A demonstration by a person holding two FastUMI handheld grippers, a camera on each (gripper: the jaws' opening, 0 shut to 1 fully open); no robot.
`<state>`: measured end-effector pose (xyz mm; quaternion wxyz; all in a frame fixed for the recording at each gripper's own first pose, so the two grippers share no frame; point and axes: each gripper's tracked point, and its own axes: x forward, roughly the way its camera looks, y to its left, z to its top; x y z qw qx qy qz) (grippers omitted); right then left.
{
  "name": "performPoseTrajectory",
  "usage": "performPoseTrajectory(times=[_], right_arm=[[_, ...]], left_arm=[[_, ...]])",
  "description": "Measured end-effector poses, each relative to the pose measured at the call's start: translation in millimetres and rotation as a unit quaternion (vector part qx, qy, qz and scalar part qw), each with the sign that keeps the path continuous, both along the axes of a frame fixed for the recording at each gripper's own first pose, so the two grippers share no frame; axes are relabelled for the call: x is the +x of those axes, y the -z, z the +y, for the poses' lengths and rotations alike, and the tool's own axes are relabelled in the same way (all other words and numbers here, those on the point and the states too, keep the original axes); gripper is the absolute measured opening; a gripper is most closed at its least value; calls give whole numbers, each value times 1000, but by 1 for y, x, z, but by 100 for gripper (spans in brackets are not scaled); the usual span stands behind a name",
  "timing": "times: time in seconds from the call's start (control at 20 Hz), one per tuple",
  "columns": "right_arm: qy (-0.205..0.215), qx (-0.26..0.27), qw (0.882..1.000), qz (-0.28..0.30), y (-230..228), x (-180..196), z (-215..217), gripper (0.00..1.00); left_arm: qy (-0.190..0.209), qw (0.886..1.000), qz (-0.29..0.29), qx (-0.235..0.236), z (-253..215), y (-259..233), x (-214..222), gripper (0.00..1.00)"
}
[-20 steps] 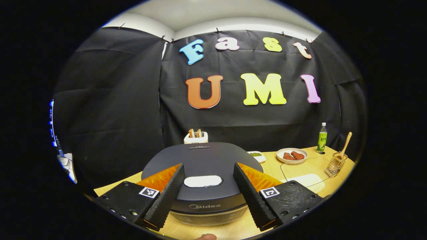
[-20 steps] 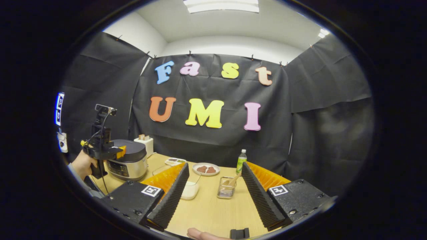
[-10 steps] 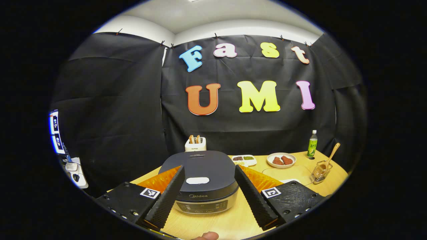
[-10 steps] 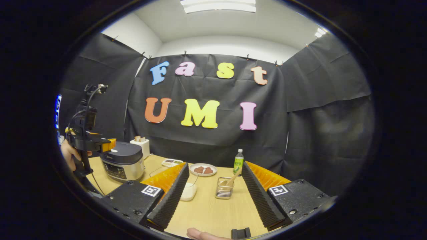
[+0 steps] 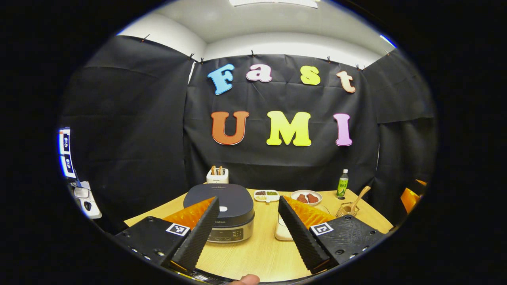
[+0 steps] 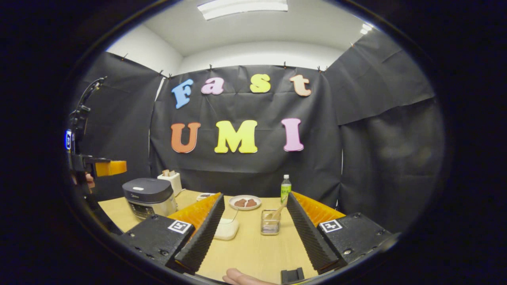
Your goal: Close the left gripper, press the button to open the rice cooker; take a wooden spoon from the chopstick holder with the right hand, scoop a spoonful of rice and pour it into the rice cooker, then put the wooden spoon back into the chopstick holder.
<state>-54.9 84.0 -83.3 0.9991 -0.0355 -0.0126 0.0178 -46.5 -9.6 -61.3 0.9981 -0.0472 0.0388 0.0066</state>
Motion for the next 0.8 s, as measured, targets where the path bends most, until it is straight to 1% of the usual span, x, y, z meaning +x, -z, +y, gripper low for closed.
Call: performPoseTrajectory(times=[0.15, 0.35, 0.45, 0.6, 0.8], right_arm=[[5, 7, 1000, -9, -16, -8, -8, 99], [6, 25, 999, -20, -32, -17, -19, 99], [12, 30, 999, -24, -36, -21, -22, 99], [8, 31, 999, -38, -44, -29, -13, 100], [-6, 17, 999, -46, -47, -41, -1, 100]], left_arm=[[0, 1000, -14, 19, -4, -4, -16, 95], [9, 1000, -15, 12, -17, -8, -28, 95], [10, 999, -29, 14, -20, -13, -37, 94], [14, 998, -48, 23, -24, -18, -50, 94], [23, 997, -69, 33, -27, -27, -59, 94]])
